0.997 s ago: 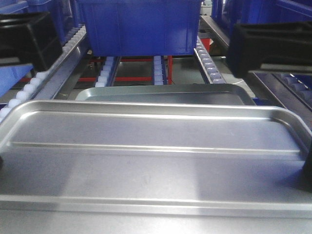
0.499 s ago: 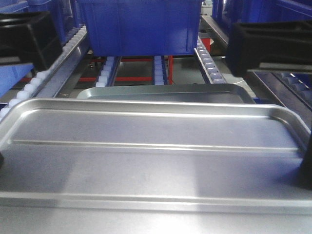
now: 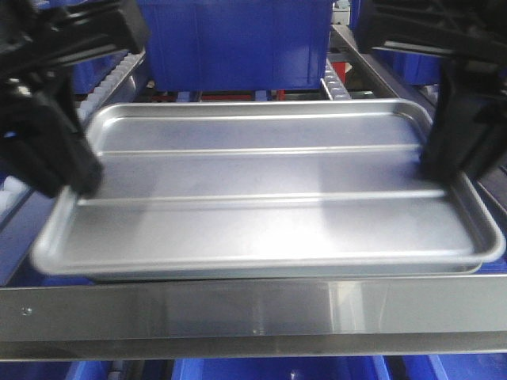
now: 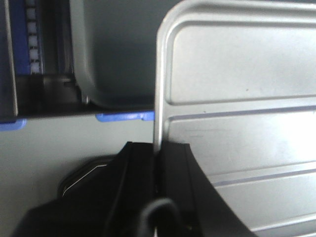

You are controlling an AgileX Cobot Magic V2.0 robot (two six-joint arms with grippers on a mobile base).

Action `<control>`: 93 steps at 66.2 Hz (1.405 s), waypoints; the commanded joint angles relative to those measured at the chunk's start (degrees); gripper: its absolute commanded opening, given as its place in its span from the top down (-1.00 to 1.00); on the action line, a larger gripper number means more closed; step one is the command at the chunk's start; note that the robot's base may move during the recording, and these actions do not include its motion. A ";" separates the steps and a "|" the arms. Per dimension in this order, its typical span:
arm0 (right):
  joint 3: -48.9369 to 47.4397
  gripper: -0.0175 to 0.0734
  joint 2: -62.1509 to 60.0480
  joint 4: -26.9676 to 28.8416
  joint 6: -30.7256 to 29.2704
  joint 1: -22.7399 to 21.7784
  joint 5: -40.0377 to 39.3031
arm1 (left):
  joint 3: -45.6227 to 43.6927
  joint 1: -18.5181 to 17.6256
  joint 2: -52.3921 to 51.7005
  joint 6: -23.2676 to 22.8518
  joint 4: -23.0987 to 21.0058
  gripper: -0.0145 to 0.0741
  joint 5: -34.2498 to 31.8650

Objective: Grab silver tray and stack on right shelf
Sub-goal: 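Lower the silver tray onto the larger grey tray with both grippers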

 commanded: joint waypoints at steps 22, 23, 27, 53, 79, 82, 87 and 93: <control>-11.22 0.49 15.64 -3.51 -4.36 -8.04 -11.61 | -13.05 8.86 17.15 7.49 1.42 0.90 -10.41; -11.40 0.49 16.15 -3.51 -4.36 -8.04 -12.01 | -13.75 8.86 17.83 7.49 1.42 0.90 -10.30; -12.11 0.49 18.02 -3.51 -4.36 -8.04 -13.08 | -15.98 8.96 20.08 7.49 1.42 0.90 -9.78; -12.90 0.49 20.38 -3.51 -4.36 -8.04 -14.25 | -21.67 8.96 26.40 7.49 0.98 0.90 -7.83; -12.90 0.01 20.31 -3.51 -4.36 -8.04 -17.03 | -24.91 9.80 26.52 7.62 0.96 0.89 -1.91; -12.90 -0.24 20.31 -3.51 -4.36 -8.04 -17.93 | -25.41 10.21 26.66 7.62 0.41 0.89 -1.37; -12.90 -0.65 20.31 -3.43 -4.36 -8.04 -18.51 | -25.61 10.69 27.19 7.64 -0.49 0.83 0.21; -12.90 -0.78 20.31 -3.44 -4.36 -8.04 -17.87 | -25.61 11.21 28.41 7.87 -2.40 0.41 2.24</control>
